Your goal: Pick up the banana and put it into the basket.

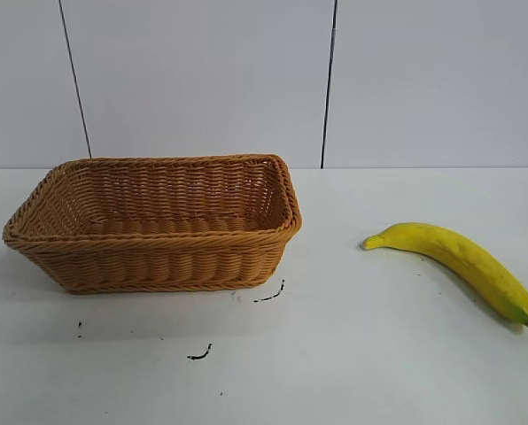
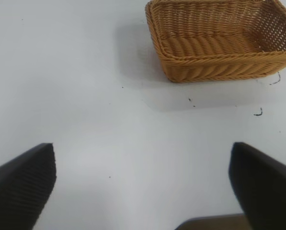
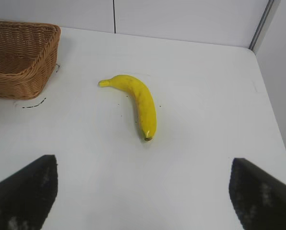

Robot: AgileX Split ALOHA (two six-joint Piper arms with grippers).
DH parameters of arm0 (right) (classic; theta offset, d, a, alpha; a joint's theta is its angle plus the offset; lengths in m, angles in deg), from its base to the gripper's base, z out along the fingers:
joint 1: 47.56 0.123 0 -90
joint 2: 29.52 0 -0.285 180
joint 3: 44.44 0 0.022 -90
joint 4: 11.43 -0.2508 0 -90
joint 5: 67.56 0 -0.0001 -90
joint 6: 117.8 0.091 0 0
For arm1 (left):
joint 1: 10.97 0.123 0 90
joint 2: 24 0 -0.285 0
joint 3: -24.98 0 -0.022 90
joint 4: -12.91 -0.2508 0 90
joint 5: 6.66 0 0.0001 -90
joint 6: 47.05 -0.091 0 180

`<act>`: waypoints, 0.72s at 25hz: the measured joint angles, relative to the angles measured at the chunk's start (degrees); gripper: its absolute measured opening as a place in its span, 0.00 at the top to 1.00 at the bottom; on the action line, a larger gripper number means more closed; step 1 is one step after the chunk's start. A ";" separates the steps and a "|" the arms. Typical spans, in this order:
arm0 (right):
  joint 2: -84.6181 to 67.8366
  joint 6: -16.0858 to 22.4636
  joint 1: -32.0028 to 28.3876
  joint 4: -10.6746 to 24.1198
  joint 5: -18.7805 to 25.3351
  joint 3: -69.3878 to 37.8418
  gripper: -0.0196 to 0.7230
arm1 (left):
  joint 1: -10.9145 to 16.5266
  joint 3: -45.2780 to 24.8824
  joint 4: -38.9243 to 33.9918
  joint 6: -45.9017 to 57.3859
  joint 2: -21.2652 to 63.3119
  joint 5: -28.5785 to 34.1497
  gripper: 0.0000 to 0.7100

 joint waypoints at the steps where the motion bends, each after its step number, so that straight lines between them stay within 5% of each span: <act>1: 0.00 0.00 0.00 0.00 0.00 0.00 0.04 | 0.00 0.00 0.00 0.00 0.00 0.00 0.02; 11: 1.38 0.06 0.00 0.00 0.17 0.96 0.04 | 0.00 0.00 0.00 0.00 0.00 0.00 0.02; 18: 23.92 0.24 0.00 0.00 0.07 14.64 0.04 | 0.00 0.00 0.00 0.00 0.00 0.00 0.02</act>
